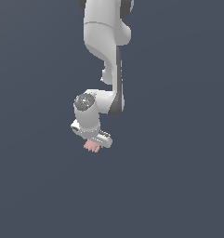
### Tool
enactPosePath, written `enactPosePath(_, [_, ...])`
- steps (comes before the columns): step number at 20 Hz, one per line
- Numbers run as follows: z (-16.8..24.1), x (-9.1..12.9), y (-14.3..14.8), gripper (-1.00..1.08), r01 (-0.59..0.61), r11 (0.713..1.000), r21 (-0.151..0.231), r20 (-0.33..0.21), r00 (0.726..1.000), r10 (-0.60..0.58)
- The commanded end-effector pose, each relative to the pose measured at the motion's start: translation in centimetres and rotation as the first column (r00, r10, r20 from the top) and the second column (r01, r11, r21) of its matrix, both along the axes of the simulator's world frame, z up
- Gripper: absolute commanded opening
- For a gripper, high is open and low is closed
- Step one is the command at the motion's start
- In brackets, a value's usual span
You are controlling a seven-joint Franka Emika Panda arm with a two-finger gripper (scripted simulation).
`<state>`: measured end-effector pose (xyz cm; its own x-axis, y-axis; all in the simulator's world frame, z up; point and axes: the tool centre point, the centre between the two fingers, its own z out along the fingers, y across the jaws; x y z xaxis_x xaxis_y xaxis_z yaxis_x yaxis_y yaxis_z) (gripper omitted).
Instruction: Pick up the object and move it to a goal position.
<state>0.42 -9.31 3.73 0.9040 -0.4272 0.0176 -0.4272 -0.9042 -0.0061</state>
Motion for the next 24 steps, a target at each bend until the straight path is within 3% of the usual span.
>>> enactPosePath(1, [1.2, 0.3, -0.3, -1.0, 0.0, 1.0, 0.0, 0.001, 1.0, 0.0])
enactPosePath(8, [6.3, 1.3, -1.7, -1.0, 0.001, 1.0, 0.0, -0.002, 1.0, -0.001])
enactPosePath(24, [22.3, 4.8, -5.9, -1.0, 0.003, 1.0, 0.0, -0.011, 1.0, -0.003])
